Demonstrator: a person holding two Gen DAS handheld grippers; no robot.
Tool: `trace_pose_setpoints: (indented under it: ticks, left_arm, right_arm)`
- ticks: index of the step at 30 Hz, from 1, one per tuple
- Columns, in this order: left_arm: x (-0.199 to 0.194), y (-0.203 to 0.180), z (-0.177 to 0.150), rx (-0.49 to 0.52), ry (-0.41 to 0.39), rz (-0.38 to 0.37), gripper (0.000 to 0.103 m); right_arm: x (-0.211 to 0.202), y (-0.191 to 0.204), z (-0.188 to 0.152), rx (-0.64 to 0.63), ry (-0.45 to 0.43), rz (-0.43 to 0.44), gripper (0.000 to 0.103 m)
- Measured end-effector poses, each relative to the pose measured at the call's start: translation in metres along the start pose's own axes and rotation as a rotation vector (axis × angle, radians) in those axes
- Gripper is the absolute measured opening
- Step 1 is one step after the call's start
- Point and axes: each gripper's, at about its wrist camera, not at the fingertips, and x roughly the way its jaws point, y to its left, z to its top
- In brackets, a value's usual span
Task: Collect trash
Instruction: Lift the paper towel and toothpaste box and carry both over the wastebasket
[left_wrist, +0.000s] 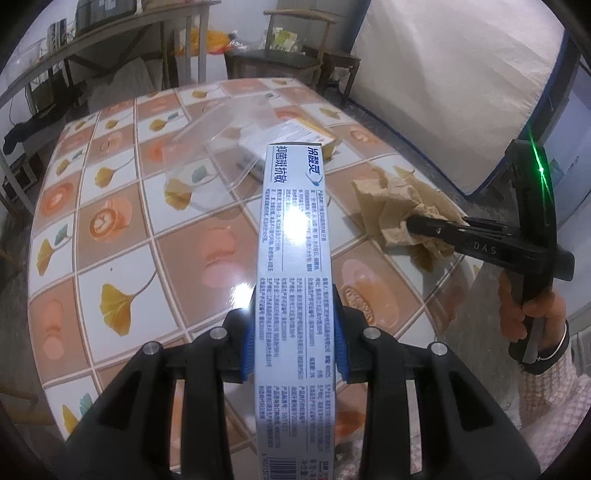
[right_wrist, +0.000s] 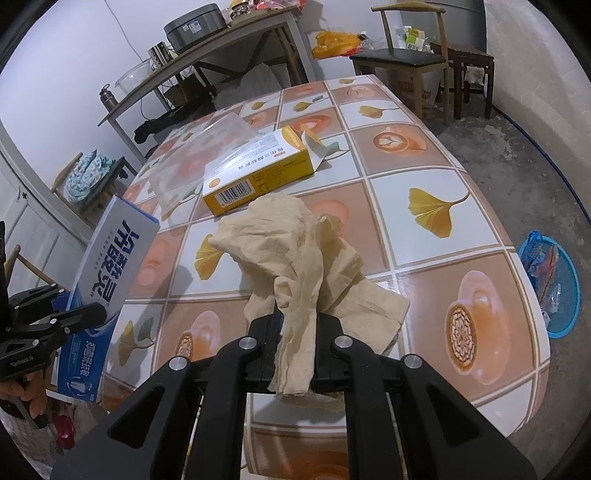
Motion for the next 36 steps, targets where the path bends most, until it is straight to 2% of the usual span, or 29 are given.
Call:
trace_pose_setpoints:
  ticks: [11,19,27,36]
  left_arm:
    - [-0.006,-0.028,0.020,0.056,-0.070,-0.024,0.031]
    - [0.000,-0.065,0.051,0.134,-0.104,-0.092,0.031]
    - [0.028,-0.139,0.102,0.247,-0.078,-0.218,0.031]
    - [0.106,-0.263,0.162,0.356,0.071,-0.387,0.031]
  right_arm:
    - [-0.031,-0.012,-0.005,0.033,-0.070,-0.003,0.010]
    - [-0.060,-0.035,-0.011,0.093,-0.148,-0.021,0.010]
    - [-0.109,-0.095,-0.027,0.225,-0.276,-0.058,0.010]
    - [-0.174,-0.209,-0.071,0.452,-0.404,-0.252,0.010]
